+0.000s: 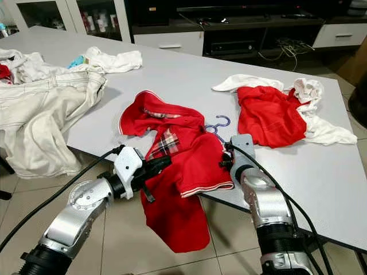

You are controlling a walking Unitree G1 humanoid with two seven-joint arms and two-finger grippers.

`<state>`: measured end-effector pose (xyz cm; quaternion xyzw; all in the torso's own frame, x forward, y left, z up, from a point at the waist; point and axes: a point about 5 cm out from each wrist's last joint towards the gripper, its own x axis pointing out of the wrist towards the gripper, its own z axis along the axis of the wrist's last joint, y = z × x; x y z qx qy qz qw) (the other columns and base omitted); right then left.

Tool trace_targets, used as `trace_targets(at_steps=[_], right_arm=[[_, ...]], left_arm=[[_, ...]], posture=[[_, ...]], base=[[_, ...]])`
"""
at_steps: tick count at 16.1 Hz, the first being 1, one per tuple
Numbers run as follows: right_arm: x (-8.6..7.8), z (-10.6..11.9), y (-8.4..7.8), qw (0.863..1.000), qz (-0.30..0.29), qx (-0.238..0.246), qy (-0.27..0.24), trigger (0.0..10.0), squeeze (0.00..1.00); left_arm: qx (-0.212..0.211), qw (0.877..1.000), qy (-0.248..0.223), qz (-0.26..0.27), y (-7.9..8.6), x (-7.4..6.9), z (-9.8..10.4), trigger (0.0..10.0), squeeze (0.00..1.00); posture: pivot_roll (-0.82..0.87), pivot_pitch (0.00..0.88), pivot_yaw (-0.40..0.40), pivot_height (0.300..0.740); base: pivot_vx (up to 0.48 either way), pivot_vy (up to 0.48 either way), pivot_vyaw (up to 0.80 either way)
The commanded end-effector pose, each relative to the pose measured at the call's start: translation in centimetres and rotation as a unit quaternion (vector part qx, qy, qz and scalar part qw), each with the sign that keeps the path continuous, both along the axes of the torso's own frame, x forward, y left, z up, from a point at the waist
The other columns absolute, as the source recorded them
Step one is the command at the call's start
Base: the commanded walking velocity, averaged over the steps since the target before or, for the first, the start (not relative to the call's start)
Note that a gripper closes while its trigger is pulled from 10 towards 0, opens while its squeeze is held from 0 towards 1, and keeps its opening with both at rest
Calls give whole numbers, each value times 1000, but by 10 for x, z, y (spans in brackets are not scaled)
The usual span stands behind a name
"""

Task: Hang hanger

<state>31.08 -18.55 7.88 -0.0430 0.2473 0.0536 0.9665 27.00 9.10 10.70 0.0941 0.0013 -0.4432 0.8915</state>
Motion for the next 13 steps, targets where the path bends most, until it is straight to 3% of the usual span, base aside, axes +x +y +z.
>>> trace_targets(at_steps=[1, 5, 9, 11, 13], right_arm=[[-8, -12, -12, 999, -23, -7, 35, 10000, 0], [-12, -2, -30, 998, -47, 15, 27, 10000, 0], [-12, 1, -29, 997, -46, 50, 37, 10000, 0], [-18, -4, -32, 993, -52, 85, 59, 10000, 0], [-25, -8, -36, 992, -56, 84, 74, 10000, 0]], left_arm=[[-2, 1000, -6, -8, -2, -1, 3, 10000, 0], [-4, 1000, -2, -9, -5, -2, 1, 10000, 0], [-8, 1000, -2, -7, -7, -1, 0, 10000, 0], [-9, 1000, 0, -3, -7, -1, 0, 10000, 0], [-8, 1000, 1, -1, -7, -1, -1, 10000, 0]], posture=[[-122, 0, 9, 740], [-129, 0, 6, 740], [-131, 0, 3, 740], [-131, 0, 3, 740], [-130, 0, 2, 740]], base=[[0, 0, 0], [0, 0, 0], [0, 0, 0], [0, 0, 0], [0, 0, 0]])
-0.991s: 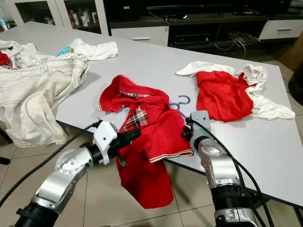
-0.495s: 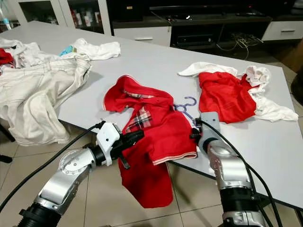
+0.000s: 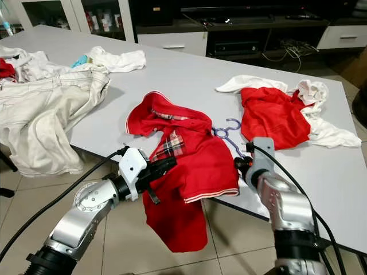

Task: Hang hanger

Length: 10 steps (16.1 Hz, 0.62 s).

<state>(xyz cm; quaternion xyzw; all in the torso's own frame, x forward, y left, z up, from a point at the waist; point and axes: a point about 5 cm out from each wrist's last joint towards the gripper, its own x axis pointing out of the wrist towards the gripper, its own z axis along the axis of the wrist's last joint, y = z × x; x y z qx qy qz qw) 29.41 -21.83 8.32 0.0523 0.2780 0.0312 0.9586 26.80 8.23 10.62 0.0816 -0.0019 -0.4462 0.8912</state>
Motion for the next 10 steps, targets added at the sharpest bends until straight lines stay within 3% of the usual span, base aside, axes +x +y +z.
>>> trace_targets(at_steps=[1, 5, 7, 10], right_arm=[[-11, -15, -8, 999, -14, 0, 46, 10000, 0], [-14, -14, -12, 998, -24, -8, 50, 10000, 0], [-9, -2, -17, 998, -29, -63, 10, 10000, 0], [4, 31, -6, 997, -8, -53, -59, 10000, 0]], left_arm=[[5, 1000, -1, 3, 1, 0, -1, 10000, 0], [11, 1000, 1, 0, 0, 1, -3, 10000, 0], [12, 1000, 3, 0, 0, 2, -3, 10000, 0], [13, 1000, 7, 2, 0, 2, -5, 10000, 0]], posture=[[-132, 0, 4, 740], [-144, 0, 13, 740], [-143, 0, 14, 740], [-143, 0, 13, 740]], base=[[0, 0, 0], [0, 0, 0], [0, 0, 0], [0, 0, 0]])
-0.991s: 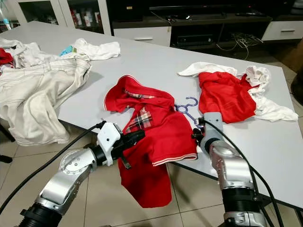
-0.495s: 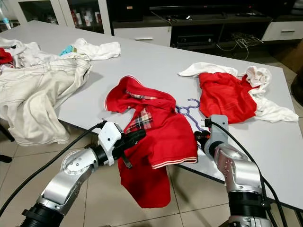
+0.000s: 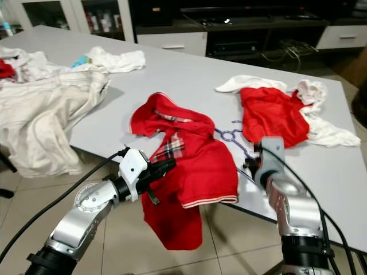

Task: Hang hanger

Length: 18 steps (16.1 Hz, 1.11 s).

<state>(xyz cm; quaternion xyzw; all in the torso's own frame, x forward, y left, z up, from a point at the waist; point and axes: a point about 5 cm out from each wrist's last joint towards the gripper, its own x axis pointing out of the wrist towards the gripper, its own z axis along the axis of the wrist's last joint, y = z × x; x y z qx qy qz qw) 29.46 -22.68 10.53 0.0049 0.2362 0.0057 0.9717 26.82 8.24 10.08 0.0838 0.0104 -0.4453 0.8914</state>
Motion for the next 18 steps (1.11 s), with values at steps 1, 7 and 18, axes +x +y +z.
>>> trace_targets(at_steps=[1, 7, 18], right_arm=[[4, 12, 5, 1000, 13, -3, -18, 10000, 0], [-7, 20, 36, 989, 147, 19, -1, 10000, 0], [-12, -8, 87, 964, 254, -3, 81, 10000, 0]], left_arm=[[5, 1000, -2, 0, -1, 1, 0, 10000, 0], [4, 1000, 3, 2, -1, 1, -1, 10000, 0], [9, 1000, 7, 0, -3, 3, -2, 10000, 0]], posture=[[-143, 0, 13, 740], [-137, 0, 8, 740], [-135, 0, 13, 740]], base=[[0, 0, 0], [0, 0, 0], [0, 0, 0]])
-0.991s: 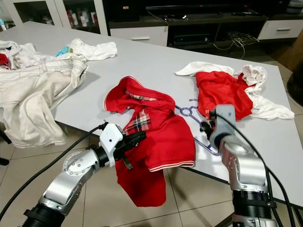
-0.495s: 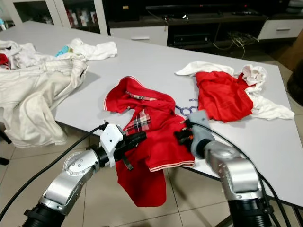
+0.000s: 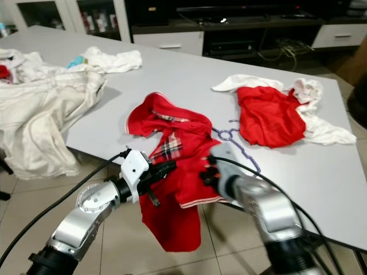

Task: Hang hanger

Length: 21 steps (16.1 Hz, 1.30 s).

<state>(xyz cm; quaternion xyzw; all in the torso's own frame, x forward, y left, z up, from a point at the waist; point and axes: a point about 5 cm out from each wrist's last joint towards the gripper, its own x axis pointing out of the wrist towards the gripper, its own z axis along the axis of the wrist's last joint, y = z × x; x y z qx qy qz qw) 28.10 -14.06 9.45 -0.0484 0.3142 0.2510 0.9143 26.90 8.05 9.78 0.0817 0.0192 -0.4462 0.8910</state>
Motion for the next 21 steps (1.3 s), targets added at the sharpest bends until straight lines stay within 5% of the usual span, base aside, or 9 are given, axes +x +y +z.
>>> trace_targets(at_steps=[1, 10, 16, 21], right_arm=[[6, 3, 9, 1000, 8, -3, -13, 10000, 0], [35, 4, 41, 998, -22, 18, -60, 10000, 0], [60, 30, 39, 984, -78, 63, -145, 10000, 0], [61, 32, 21, 985, -87, 64, -137, 10000, 0]], left_arm=[[7, 1000, -2, 1, -1, 2, 1, 10000, 0], [4, 1000, -2, 4, -3, 2, 0, 10000, 0], [4, 1000, -3, 2, -4, 3, 1, 10000, 0], [4, 1000, -3, 2, -4, 3, 1, 10000, 0]], posture=[[-134, 0, 12, 740], [-124, 0, 7, 740], [-130, 0, 11, 740], [-130, 0, 11, 740]], base=[[0, 0, 0], [0, 0, 0], [0, 0, 0], [0, 0, 0]])
